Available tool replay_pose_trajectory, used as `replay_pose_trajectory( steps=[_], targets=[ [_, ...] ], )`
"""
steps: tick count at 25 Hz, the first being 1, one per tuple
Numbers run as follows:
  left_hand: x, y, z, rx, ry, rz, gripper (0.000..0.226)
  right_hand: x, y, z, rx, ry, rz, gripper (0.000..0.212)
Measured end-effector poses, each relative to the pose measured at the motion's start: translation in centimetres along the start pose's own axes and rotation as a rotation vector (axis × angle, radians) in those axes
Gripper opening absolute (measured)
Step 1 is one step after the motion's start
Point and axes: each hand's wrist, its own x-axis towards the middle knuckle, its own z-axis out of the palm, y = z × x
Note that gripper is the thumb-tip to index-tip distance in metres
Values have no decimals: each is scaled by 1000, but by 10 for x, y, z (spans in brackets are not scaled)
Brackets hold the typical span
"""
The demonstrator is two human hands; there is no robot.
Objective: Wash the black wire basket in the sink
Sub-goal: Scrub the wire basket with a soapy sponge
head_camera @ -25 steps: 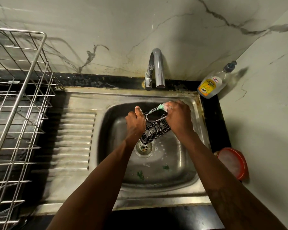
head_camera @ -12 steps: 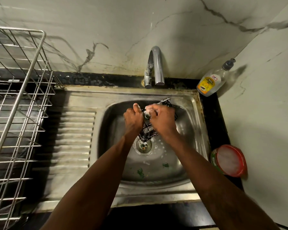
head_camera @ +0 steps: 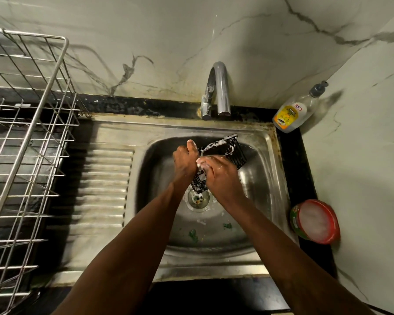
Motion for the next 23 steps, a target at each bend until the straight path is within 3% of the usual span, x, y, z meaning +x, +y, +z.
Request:
replay_pose_trajectory(
  steps=[4, 7, 9, 11, 15, 18, 20, 23],
  targets=[
    [7, 1, -2, -79, 15, -52, 47, 6, -13, 4, -51, -35, 114, 31],
    [13, 1, 1, -146, 50, -141, 49, -23, -2, -10, -108, -96, -2, 45],
    [22, -1, 1, -121, -69, -176, 47, -24, -1, -15, -136, -47, -68, 41],
    [30, -9, 4, -209, -153, -217, 42, 1, -13, -13, -72, -55, 16, 31],
    [9, -23, -6, -543, -167, -358, 55, 44, -31, 6, -197, -298, 19, 18],
    [10, -46, -14, -491, -272, -275, 53, 23, -37, 3, -251, -327, -4, 30],
    [25, -65, -8, -424, -350, -292, 66, 0, -32, -6, -236, -315, -99, 41],
    [16, -44, -5, -219, -227, -192, 61, -15, -13, -21, -182, -250, -129, 44]
  ],
)
